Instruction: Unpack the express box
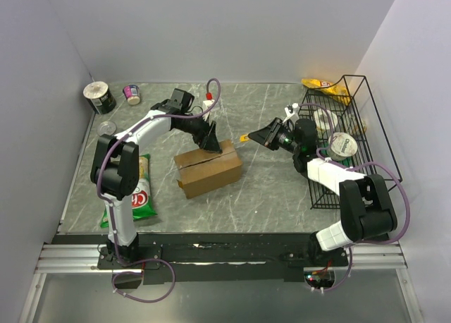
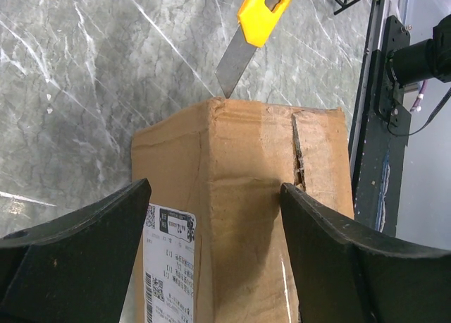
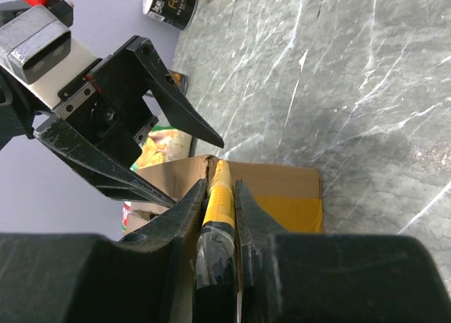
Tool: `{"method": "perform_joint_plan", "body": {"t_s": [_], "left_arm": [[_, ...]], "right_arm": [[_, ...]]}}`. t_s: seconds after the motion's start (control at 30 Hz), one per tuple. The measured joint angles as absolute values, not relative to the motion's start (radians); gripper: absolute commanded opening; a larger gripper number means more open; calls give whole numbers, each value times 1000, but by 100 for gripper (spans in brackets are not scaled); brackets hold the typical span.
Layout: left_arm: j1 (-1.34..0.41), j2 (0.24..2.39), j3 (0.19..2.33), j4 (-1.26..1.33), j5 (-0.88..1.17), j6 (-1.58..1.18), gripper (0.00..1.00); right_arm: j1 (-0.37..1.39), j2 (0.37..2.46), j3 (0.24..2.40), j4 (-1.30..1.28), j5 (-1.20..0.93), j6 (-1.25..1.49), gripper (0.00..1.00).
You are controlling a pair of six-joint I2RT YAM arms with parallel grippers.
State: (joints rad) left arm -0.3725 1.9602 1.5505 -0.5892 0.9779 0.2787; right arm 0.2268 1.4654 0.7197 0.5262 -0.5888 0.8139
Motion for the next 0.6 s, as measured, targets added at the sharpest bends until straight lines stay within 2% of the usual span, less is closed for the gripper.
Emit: {"method": "perform_joint_plan", "body": {"t_s": [0.6], "left_arm": [[-373,1961,1551,-590,980,279,80]], "right_arm": [[227,1478,720,562,-605,875,0]]}}
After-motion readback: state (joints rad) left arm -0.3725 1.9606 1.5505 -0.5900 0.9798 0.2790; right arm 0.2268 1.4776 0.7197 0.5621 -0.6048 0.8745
